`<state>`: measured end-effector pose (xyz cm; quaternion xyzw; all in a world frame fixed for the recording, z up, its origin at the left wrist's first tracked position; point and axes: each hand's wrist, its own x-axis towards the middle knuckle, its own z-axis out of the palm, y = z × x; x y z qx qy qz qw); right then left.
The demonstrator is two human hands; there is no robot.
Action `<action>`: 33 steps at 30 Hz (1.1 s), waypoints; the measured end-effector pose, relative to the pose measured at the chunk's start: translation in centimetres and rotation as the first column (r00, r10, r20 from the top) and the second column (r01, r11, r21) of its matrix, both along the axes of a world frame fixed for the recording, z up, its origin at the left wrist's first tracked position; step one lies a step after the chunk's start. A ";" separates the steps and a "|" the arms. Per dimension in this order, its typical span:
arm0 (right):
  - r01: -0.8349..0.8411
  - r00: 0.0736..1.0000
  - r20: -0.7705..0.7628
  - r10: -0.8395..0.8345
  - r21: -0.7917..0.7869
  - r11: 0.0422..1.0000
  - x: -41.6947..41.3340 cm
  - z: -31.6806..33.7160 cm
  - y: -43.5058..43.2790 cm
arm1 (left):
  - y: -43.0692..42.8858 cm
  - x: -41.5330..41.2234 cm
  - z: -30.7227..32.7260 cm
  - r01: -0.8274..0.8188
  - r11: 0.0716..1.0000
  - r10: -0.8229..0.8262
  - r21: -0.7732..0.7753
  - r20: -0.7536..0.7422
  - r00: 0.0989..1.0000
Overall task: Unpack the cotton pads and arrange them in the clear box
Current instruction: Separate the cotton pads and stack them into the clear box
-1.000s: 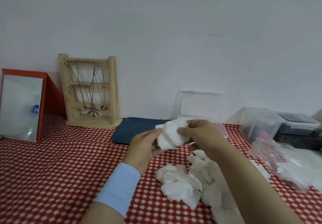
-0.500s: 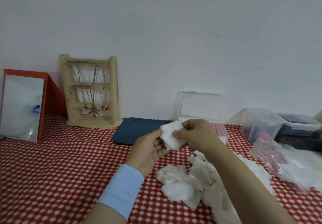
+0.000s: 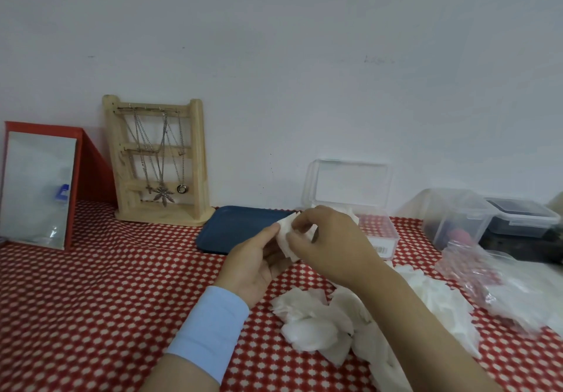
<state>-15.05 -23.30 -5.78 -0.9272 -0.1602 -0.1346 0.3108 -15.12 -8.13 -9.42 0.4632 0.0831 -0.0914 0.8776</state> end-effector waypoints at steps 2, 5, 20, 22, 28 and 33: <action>0.013 0.998 -0.061 -0.010 0.040 0.999 -0.2 -0.1 0.2 | 0.2 0.0 0.0 0.005 1.000 -0.005 -0.008 0.004 1.000; 0.073 0.996 -0.062 -0.067 0.107 0.992 0.3 -0.4 0.1 | 0.3 0.1 0.0 0.031 0.999 -0.031 0.011 0.003 1.000; 0.253 0.920 -0.390 0.046 0.676 0.692 1.1 1.9 -2.7 | 0.7 0.7 -0.6 -0.091 0.987 0.097 0.132 -0.043 0.994; 0.181 0.905 -0.393 0.159 0.698 0.693 1.1 1.7 -2.9 | 0.6 0.6 -0.5 -0.085 0.983 0.091 0.160 -0.032 0.995; 0.114 0.910 -0.392 0.132 0.545 0.831 1.2 0.7 -2.2 | 0.0 0.3 0.0 -0.002 0.981 -0.002 0.195 0.022 1.000; 0.168 0.932 -0.362 0.025 0.492 0.854 1.0 0.9 -1.7 | 0.0 0.4 0.1 0.032 0.976 -0.040 0.215 0.030 0.999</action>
